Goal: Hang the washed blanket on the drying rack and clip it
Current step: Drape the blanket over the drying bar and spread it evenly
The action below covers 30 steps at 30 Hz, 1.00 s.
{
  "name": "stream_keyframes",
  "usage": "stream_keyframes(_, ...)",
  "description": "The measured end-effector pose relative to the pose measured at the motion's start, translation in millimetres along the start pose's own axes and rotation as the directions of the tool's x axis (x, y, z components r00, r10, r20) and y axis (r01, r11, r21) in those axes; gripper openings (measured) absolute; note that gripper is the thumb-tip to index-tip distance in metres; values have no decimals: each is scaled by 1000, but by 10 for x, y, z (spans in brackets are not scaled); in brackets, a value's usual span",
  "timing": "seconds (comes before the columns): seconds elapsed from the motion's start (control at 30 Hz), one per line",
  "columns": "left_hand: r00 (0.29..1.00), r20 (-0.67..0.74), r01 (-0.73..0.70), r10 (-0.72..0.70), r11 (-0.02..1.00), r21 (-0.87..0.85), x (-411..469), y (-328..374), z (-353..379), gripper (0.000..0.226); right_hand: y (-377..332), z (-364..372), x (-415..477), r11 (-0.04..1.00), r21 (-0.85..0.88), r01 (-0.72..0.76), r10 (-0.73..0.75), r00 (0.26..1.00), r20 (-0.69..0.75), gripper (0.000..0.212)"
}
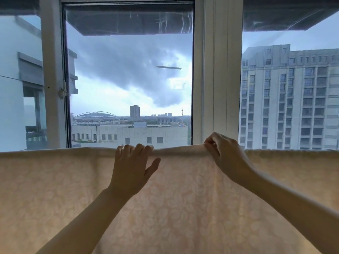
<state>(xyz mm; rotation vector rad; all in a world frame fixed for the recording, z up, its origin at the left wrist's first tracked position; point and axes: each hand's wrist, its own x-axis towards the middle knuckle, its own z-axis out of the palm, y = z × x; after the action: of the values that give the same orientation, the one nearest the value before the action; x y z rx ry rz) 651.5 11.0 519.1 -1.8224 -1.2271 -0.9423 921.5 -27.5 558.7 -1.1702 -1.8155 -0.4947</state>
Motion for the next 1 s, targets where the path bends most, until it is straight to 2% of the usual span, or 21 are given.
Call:
stream_keyframes(0.27, 988, -54, -150, 145, 981, -119, 34, 458, -8, 47, -33, -45, -36, 999, -18, 51, -50, 998, 23, 13)
stream_keyframes(0.53, 996, -1, -94, 95, 991, -96, 118, 618, 45, 53, 146, -173, -76, 998, -16, 56, -56, 998, 12, 4)
stream_keyframes(0.77, 996, -22, -87, 85, 993, -84, 115, 649, 42, 51, 330, -341, -158, 999, -35, -15, 16, 999, 44, 8)
stream_keyframes(1.0, 998, -8, -70, 70, 995, -66, 118, 679, 41, 50, 360, -325, -134, 997, -75, -11, 14, 999, 30, 7)
